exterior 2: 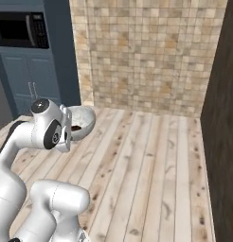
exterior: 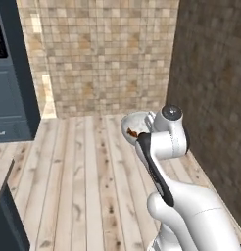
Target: Pick the chicken drumstick and sweet potato from their plates and place them in the bowl. Then put the bowl in the fridge.
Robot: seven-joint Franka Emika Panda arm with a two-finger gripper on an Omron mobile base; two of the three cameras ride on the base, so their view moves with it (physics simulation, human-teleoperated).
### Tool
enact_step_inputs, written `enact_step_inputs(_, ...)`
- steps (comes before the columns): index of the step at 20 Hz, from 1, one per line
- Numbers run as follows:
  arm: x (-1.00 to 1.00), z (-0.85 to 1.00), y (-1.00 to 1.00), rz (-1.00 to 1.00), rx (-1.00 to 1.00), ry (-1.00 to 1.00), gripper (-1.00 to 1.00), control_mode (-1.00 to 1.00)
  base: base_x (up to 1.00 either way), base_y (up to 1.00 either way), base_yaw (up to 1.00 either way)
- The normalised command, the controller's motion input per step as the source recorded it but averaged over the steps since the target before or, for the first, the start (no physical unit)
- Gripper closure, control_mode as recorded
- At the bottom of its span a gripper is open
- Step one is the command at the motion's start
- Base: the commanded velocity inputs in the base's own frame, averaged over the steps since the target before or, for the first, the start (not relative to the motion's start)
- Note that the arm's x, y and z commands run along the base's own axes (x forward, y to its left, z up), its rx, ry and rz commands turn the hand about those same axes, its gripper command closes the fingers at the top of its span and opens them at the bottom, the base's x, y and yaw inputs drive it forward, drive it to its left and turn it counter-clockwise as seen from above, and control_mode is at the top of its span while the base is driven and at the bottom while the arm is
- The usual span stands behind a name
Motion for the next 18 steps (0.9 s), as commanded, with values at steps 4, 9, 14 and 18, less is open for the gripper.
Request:
enact_step_inputs(4,0.0,0.0,0.0,0.0,0.0,0.0,1.0,1.0,0.9,0.14,0.14)
enact_step_inputs(9,0.0,0.0,0.0,0.0,0.0,0.0,1.0,1.0,0.92,0.12,0.14)
enact_step_inputs(14,0.0,0.0,0.0,0.0,0.0,0.0,1.0,1.0,0.85,0.06,0.27)
enact_step_inputs(18,0.0,0.0,0.0,0.0,0.0,0.0,1.0,1.0,0.71,0.0,0.48)
